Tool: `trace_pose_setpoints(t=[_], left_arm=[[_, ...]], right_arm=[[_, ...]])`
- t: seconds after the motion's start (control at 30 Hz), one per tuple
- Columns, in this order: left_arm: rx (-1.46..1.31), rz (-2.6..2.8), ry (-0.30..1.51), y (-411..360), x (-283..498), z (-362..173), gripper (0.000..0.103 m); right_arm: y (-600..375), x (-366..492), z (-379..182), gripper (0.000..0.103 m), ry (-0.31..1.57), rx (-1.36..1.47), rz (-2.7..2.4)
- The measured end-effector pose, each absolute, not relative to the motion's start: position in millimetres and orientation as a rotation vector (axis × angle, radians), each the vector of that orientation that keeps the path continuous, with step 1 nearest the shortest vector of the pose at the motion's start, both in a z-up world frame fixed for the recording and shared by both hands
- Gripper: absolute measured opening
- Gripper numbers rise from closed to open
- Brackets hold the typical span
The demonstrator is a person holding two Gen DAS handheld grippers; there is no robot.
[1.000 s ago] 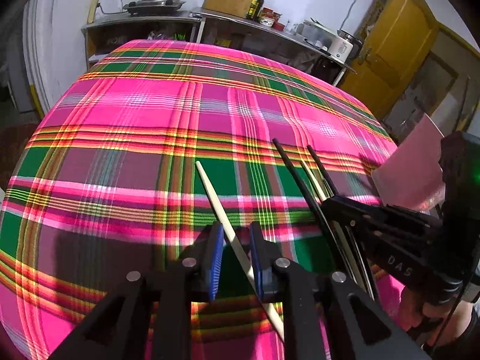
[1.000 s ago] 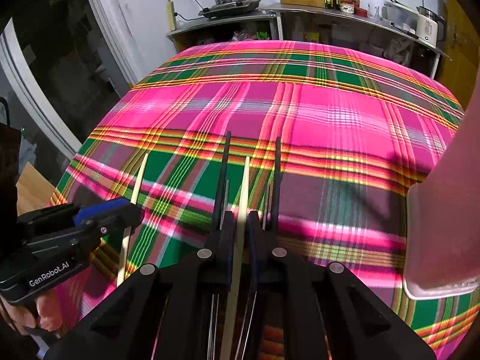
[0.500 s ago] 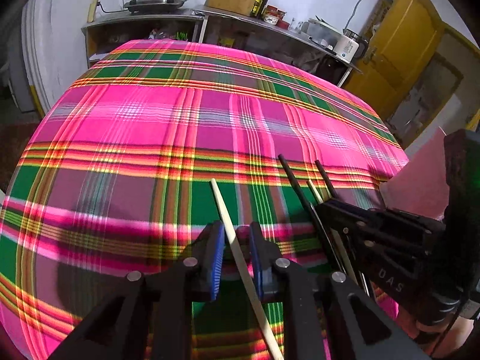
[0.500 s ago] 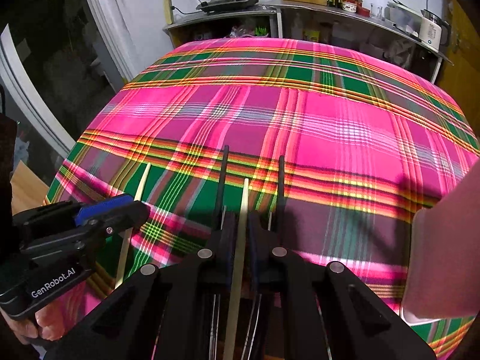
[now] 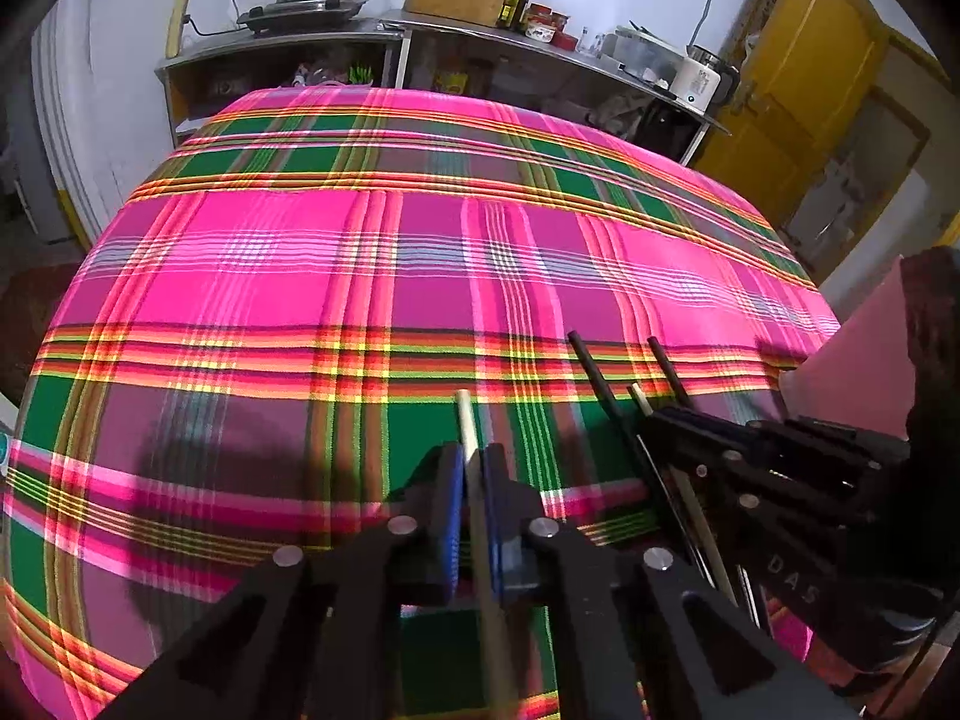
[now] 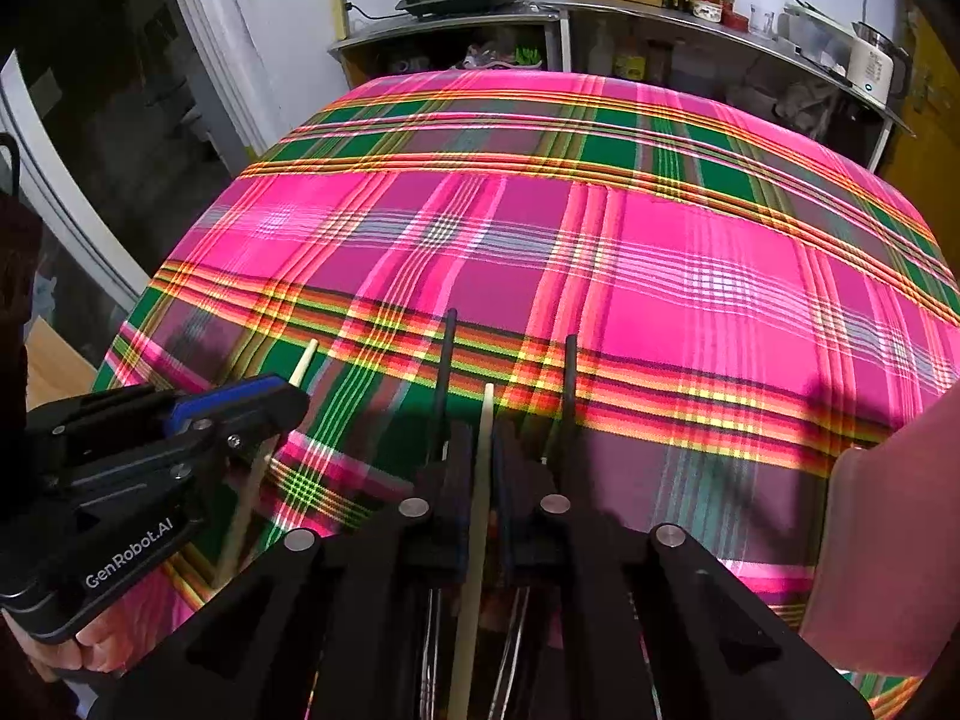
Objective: Organize utensils
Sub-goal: 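Lift both wooden chopsticks upright and carry them over the pink holder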
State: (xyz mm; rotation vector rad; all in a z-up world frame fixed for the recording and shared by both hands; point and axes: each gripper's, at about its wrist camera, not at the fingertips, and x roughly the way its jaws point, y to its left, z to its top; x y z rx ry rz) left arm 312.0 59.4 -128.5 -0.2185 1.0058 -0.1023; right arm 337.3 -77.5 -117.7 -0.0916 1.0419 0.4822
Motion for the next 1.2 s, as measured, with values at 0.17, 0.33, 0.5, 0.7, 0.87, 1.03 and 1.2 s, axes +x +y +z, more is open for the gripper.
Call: trace_pose_setpoints(t=[0.17, 0.33, 0.5, 0.7, 0.87, 1.03, 1.2], left_arm=[[-0.232, -0.117, 1.011, 61.9, 310.6, -126.8, 0.005], [-0.249, -0.136, 0.995, 64.0, 302.2, -115.4, 0.005], [-0.249, -0.161, 0.949, 66.1, 288.2, -87.2, 0.005], [-0.249, -0.201, 0.884, 62.8, 272.4, -48.9, 0.005], [-0.245, -0.235, 0.840, 57.7, 260.6, -23.2, 0.006], [-0.261, -0.259, 0.835, 52.9, 254.6, -13.4, 0.006], [-0.271, -0.273, 0.830, 51.5, 248.5, -9.3, 0.005]], right_arm=[[-78.6, 334.6, -113.6, 0.006, 1.040, -0.075, 0.486], [-80.4, 325.0, -100.6, 0.006, 1.013, -0.080, 0.488], [-84.4, 309.8, -75.9, 0.006, 0.962, -0.074, 0.496], [-95.4, 291.9, -40.6, 0.006, 0.890, -0.063, 0.500], [-106.0, 278.9, -21.2, 0.006, 0.852, -0.047, 0.490], [-112.8, 268.1, -14.3, 0.006, 0.839, -0.037, 0.479], [-120.0, 264.3, -9.8, 0.006, 0.831, -0.033, 0.473]])
